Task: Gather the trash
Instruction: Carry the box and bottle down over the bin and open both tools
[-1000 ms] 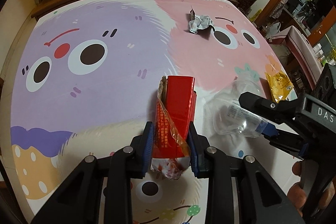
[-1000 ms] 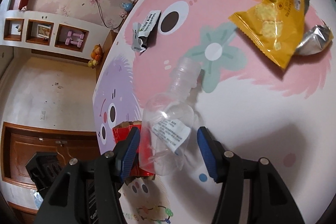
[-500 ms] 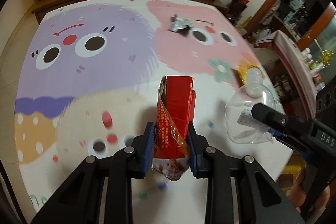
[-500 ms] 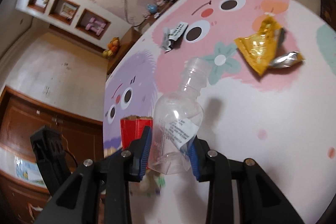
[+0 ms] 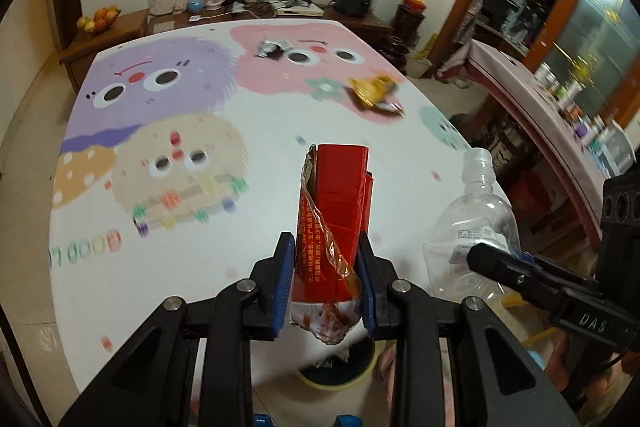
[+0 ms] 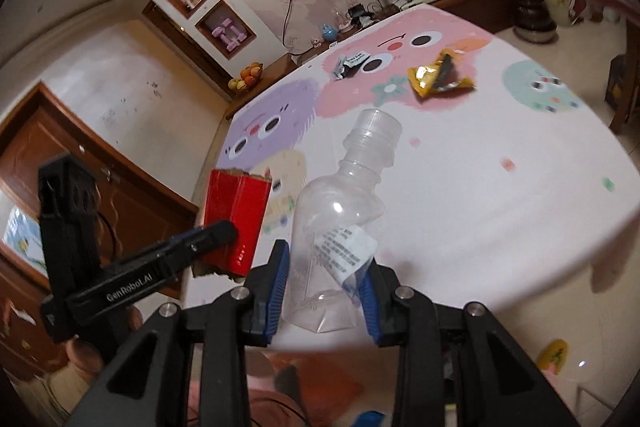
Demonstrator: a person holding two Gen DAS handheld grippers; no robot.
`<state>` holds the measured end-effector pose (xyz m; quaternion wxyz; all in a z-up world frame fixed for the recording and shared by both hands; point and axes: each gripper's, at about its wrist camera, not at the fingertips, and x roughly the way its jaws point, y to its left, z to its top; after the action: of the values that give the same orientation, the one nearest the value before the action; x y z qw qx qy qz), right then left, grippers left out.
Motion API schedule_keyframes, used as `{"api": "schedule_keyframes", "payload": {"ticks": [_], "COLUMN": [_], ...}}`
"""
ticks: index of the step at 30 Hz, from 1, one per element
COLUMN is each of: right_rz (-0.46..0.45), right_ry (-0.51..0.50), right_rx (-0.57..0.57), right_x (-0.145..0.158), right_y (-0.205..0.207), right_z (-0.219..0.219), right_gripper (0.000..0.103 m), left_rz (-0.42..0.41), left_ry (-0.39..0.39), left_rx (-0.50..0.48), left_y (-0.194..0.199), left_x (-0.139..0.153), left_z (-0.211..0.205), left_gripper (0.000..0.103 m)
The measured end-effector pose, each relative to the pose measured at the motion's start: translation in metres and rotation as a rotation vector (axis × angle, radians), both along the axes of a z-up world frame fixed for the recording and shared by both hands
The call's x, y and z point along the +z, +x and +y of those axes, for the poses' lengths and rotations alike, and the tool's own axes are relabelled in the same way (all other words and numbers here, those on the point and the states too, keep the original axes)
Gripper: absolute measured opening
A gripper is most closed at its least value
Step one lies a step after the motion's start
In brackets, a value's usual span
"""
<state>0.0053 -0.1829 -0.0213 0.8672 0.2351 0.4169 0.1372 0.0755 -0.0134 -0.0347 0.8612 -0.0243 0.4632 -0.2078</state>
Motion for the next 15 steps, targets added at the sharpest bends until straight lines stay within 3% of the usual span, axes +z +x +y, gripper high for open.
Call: {"api": "schedule_keyframes", "payload": {"ticks": [3, 8, 15], "right_rz": [-0.006, 0.073, 0.209], "right_ry": [-0.056, -0.089, -0.173], "right_rx": [0.012, 0.09, 0.134], "right_x": [-0.005, -0.033, -0.096], "right_y": [-0.04, -0.095, -0.125], "right_z": [0.001, 0.003, 0.002], "right_gripper": [0.033, 0.033, 0.033], "left_rz": [-0.004, 0.034, 0.122], "left_ry": [0.003, 0.053, 0.184], "left_rx": [-0.042, -0.184, -0.305], "left_y": [-0.037, -0.09, -0.124], "left_x": [-0.008, -0.03, -0.088], "left_z": [-0.01, -0.033, -0.06], "left_gripper": [0.027, 0.027, 0.027]}}
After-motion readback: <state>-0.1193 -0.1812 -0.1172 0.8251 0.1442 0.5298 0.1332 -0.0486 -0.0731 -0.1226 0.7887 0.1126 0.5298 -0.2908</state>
